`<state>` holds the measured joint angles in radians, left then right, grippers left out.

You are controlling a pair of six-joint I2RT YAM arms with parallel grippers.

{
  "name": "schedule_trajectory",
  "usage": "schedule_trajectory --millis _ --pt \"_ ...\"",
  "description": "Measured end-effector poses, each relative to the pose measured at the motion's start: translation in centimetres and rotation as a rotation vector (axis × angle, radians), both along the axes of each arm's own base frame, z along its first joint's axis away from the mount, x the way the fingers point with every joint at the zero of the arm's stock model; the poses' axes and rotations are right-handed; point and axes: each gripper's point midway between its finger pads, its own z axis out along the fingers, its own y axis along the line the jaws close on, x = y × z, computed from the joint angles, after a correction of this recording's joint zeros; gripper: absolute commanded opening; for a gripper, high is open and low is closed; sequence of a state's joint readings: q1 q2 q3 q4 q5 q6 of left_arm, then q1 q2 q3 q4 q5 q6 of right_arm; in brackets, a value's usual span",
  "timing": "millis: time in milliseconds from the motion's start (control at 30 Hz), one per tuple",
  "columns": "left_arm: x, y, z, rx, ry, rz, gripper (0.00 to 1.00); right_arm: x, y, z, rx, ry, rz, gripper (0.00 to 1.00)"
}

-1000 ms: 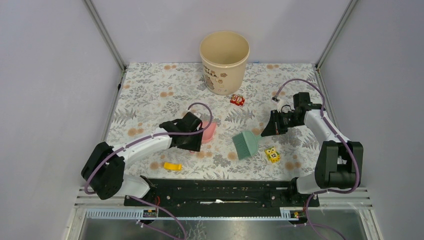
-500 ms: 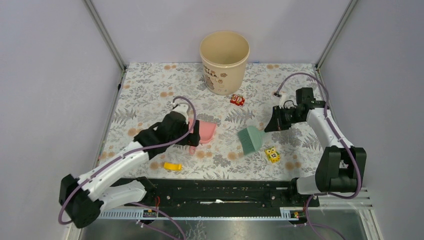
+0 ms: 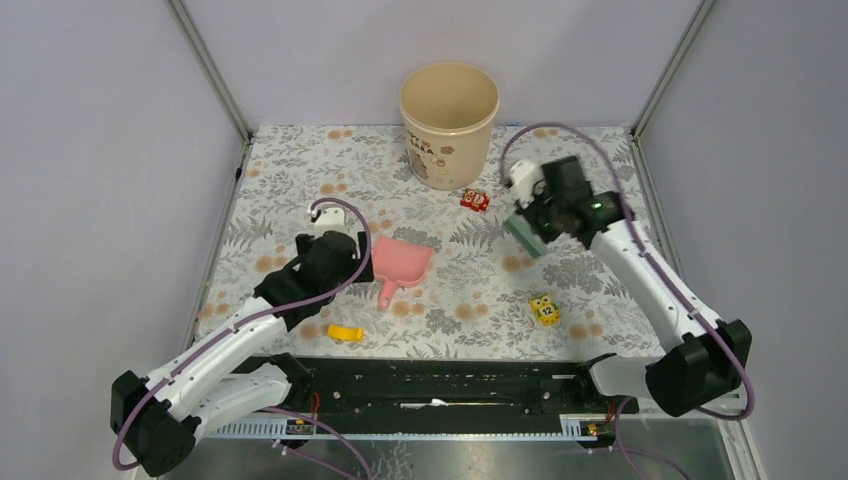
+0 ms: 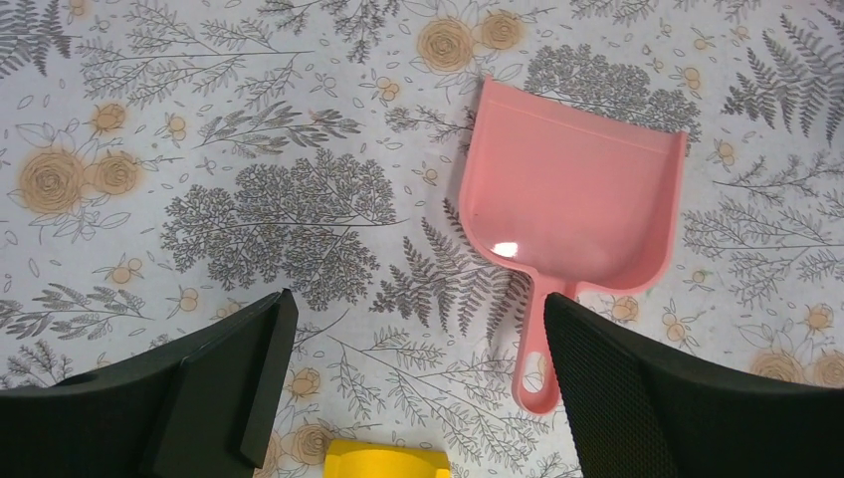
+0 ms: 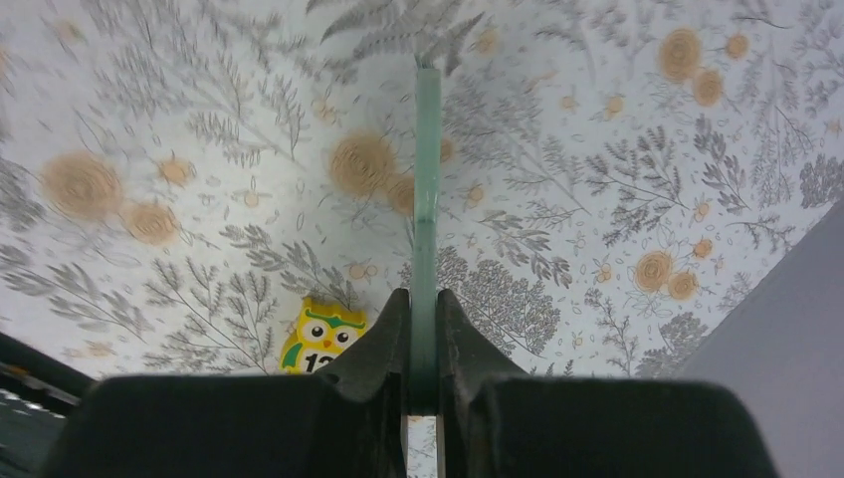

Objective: Sweep away the paper scraps from the table

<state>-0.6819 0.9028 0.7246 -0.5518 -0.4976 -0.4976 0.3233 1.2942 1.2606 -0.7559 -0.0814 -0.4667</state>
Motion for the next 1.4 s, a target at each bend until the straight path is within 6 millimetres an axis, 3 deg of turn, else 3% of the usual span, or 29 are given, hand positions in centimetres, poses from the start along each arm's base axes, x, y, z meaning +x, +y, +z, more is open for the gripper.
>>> schedule_trajectory --millis 133,200,367,533,700,767,900,967,1067,1233,1400 --pt "0.2 0.5 0.0 0.002 -0.004 0.029 0.99 -2.4 1.9 -5.2 -0.237 0.052 0.099 0.31" --pt "0.3 0.7 0.0 -0.002 -0.007 0.045 0.99 -3.2 2.5 -6.4 -0.300 0.066 0.132 0.42" --pt "0.3 1.3 -0.3 0.002 -0.002 0.069 0.99 -5.3 4.6 -6.9 -0.224 0.157 0.176 0.68" --pt "0.4 1.5 -0.4 0.006 0.005 0.077 0.99 -6.9 7.6 -5.3 -0.057 0.227 0.220 0.97" --pt "0.3 1.0 -1.0 0.004 0.031 0.055 0.99 -6.6 8.3 -4.0 0.100 0.273 0.195 0.99" --pt "0.2 0.4 -1.1 -0.014 0.040 0.027 0.99 -5.0 7.1 -3.4 0.195 0.271 0.105 0.99" --pt "0.1 -1.0 -1.0 -0.058 0.045 -0.039 0.99 -0.8 2.1 -2.4 0.374 0.145 -0.137 0.99" --pt "0.0 -1.7 -0.9 -0.083 0.046 -0.071 0.99 -0.6 0.9 -2.7 0.402 0.101 -0.188 0.99" --pt "0.0 -2.6 -0.7 -0.095 0.049 -0.124 0.99 -0.7 0.5 -3.3 0.425 0.052 -0.223 0.99" --pt "1.5 -3.5 1.9 -0.048 0.004 -0.188 0.99 0.4 -2.5 -3.7 0.426 -0.078 -0.418 0.99" --pt "2.8 -4.0 4.4 -0.048 -0.109 -0.225 0.99 1.4 -4.4 -1.2 0.451 -0.237 -0.520 0.99"
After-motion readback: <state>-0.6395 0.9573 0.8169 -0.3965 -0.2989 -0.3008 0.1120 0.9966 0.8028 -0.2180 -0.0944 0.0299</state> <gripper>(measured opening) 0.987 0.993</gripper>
